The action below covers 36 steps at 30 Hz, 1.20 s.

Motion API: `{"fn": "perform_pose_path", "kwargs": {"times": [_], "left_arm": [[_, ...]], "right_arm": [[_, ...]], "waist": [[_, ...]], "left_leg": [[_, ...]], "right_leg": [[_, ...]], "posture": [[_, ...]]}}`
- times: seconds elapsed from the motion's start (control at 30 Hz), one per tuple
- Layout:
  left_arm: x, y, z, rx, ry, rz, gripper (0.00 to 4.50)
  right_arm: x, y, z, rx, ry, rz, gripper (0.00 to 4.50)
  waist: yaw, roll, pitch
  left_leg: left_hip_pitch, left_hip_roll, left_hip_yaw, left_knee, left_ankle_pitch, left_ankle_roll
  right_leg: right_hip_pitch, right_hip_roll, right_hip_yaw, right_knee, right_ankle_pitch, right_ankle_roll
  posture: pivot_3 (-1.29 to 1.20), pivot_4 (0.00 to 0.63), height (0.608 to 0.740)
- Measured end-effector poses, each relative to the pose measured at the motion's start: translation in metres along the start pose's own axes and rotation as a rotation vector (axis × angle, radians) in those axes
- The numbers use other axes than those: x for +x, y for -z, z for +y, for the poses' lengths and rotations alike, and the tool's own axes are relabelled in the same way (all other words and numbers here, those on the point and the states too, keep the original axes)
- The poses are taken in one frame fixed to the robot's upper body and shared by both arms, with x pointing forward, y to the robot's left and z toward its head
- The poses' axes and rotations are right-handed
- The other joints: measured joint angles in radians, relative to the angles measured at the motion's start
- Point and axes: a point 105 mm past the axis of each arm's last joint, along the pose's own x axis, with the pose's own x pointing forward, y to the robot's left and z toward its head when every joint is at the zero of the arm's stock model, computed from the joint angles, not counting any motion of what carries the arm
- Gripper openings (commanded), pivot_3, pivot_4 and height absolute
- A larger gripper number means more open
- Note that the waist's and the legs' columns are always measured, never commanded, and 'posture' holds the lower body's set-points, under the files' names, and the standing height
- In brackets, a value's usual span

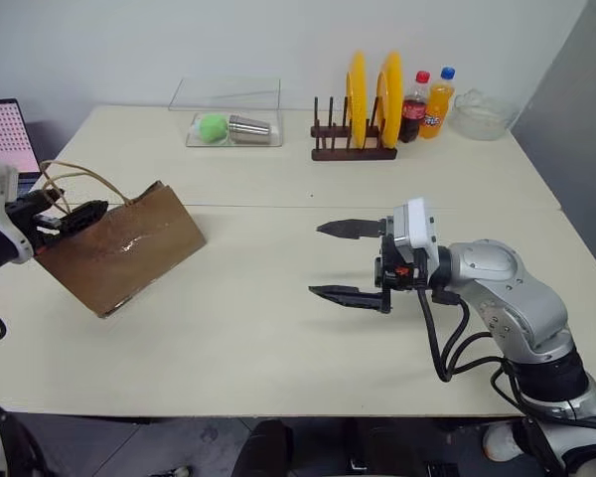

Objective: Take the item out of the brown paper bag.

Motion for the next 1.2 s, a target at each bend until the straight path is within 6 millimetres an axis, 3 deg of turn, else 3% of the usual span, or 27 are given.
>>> {"fn": "perform_pose_path", "kwargs": {"times": [0.2,0.27,0.7,0.9,1.2], "left_arm": [[0.007,-0.001,0.008,0.006,0.0,-0.004,4.39],[0.007,0.0,0.007,0.005,0.015,-0.003,4.04],[0.008,-0.006,0.004,-0.006,0.055,-0.024,0.02],[0.018,-0.025,-0.018,0.007,0.132,-0.078,0.02],[0.053,-0.086,-0.086,0.025,0.371,-0.217,0.02]], "right_arm": [[-0.003,0.004,0.002,0.006,0.021,0.018,4.5],[-0.004,0.004,0.002,0.003,0.022,0.022,4.5],[-0.005,0.005,0.0,-0.004,0.039,0.035,4.5],[-0.009,0.011,0.0,0.013,0.054,0.057,4.5],[-0.031,0.022,0.005,0.058,0.132,0.126,4.5]], "waist": [[-0.004,0.0,0.0],[-0.004,0.0,0.0],[-0.004,0.0,0.0],[0.001,-0.001,0.0],[0.002,-0.004,0.0]], "left_leg": [[0.0,0.0,0.002,0.0,0.0,0.0],[0.0,0.0,0.001,0.0,0.0,0.0],[0.0,0.0,0.001,0.001,0.0,0.0],[0.0,0.0,0.001,0.001,0.0,0.0],[-0.006,-0.001,-0.001,0.007,0.0,0.0]], "right_leg": [[0.0,0.0,0.001,0.0,0.0,0.0],[0.0,0.0,0.001,0.0,0.0,0.0],[0.0,0.0,0.001,0.001,0.0,0.0],[0.0,0.0,0.001,0.001,0.0,0.0],[0.0,0.0,-0.002,0.002,0.0,0.001]], "posture": [[0.0,0.15,0.74],[0.0,0.15,0.74],[0.0,0.15,0.74],[0.0,0.15,0.74],[0.0,0.15,0.74]]}}
